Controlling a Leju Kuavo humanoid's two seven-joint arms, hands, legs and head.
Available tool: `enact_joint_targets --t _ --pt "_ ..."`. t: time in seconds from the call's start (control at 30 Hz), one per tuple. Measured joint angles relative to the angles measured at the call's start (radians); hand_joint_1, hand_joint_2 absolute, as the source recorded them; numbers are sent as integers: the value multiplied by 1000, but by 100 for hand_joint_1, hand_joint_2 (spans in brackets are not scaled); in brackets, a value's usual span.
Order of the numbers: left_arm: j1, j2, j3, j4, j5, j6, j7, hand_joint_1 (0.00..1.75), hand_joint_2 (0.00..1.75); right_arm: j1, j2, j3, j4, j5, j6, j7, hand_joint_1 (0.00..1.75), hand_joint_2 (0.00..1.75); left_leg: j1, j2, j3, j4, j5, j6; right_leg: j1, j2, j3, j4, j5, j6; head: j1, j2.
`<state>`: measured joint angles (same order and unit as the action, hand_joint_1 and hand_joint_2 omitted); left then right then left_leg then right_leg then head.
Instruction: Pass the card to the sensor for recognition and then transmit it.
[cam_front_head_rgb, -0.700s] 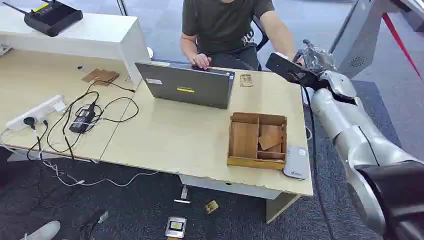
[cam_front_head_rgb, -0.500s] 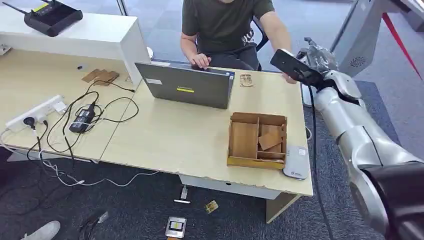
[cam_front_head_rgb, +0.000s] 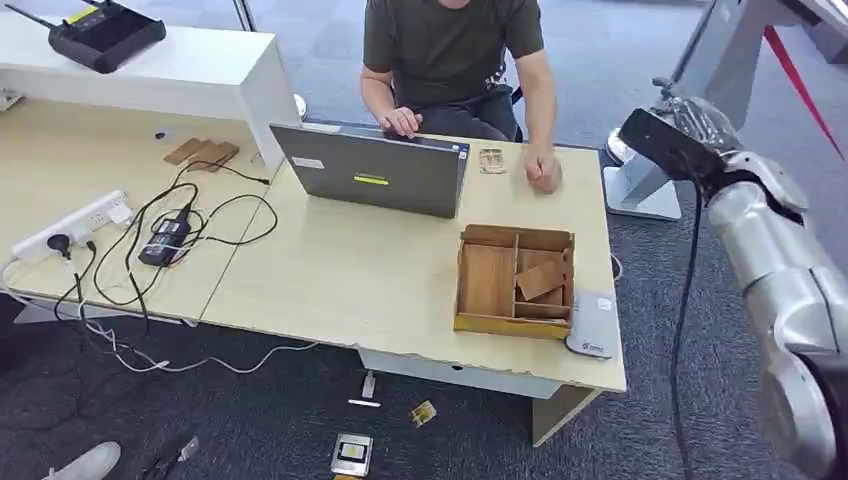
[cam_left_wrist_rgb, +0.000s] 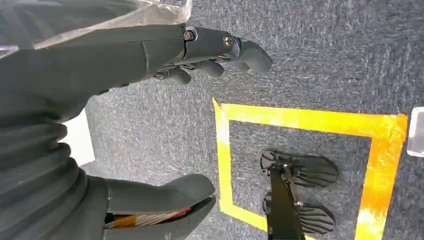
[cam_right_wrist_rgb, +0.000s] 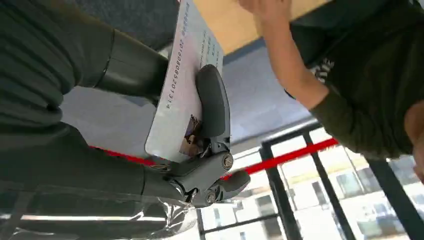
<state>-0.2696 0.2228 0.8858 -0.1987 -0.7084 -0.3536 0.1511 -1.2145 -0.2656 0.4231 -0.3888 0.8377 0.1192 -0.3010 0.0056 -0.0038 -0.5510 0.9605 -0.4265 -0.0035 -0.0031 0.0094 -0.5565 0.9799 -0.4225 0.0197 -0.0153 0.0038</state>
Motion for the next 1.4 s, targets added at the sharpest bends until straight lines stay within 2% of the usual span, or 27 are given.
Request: enact_joint_targets --t 0.1,0.27,0.37,0.43,0.67,0.87,0.97,1.2,1.4 --pt "13 8 12 0 3 -4 -4 0 175 35 -55 -5 -68 -17 139 5 175 175 0 0 0 0 0 0 0 0 0 0 0 0 0 0" --pt "24 17 25 0 0 -6 -5 0 175 133 -134 -8 -214 -53 359 87 175 175 0 0 0 0 -1 0 0 0 0 0 0 0 -1 0" --pt "19 20 31 0 -11 -5 6 0 175 211 -163 -7 -318 -64 449 152 175 175 0 0 1 0 -1 0 0 0 0 0 0 0 0 0" --pt "11 20 31 0 -18 -4 11 0 175 267 -174 -4 -390 -69 476 184 175 175 0 0 1 0 -1 0 1 0 0 0 0 0 0 0" --pt "-7 19 31 0 -31 -2 18 0 175 402 -176 4 -529 -75 467 217 175 175 1 0 0 0 -1 0 1 0 0 1 0 0 -1 0" --pt "-11 18 31 0 -32 -2 18 0 175 431 -176 5 -582 -74 468 223 175 175 1 0 0 0 -1 0 1 0 0 0 0 0 -1 0" --pt "-12 16 31 0 -36 0 19 0 175 452 -167 9 -590 -71 443 220 175 175 1 0 0 0 -1 0 1 0 1 0 0 0 0 0" --pt "-20 11 31 0 -40 2 19 0 175 535 -109 32 -574 -37 377 206 175 175 1 0 0 -1 -1 0 1 0 0 0 0 0 -1 0" --pt "-28 8 31 0 -50 3 23 0 175 538 -70 55 -512 4 345 193 175 175 1 0 0 -1 -1 0 1 0 0 1 0 0 -1 0"
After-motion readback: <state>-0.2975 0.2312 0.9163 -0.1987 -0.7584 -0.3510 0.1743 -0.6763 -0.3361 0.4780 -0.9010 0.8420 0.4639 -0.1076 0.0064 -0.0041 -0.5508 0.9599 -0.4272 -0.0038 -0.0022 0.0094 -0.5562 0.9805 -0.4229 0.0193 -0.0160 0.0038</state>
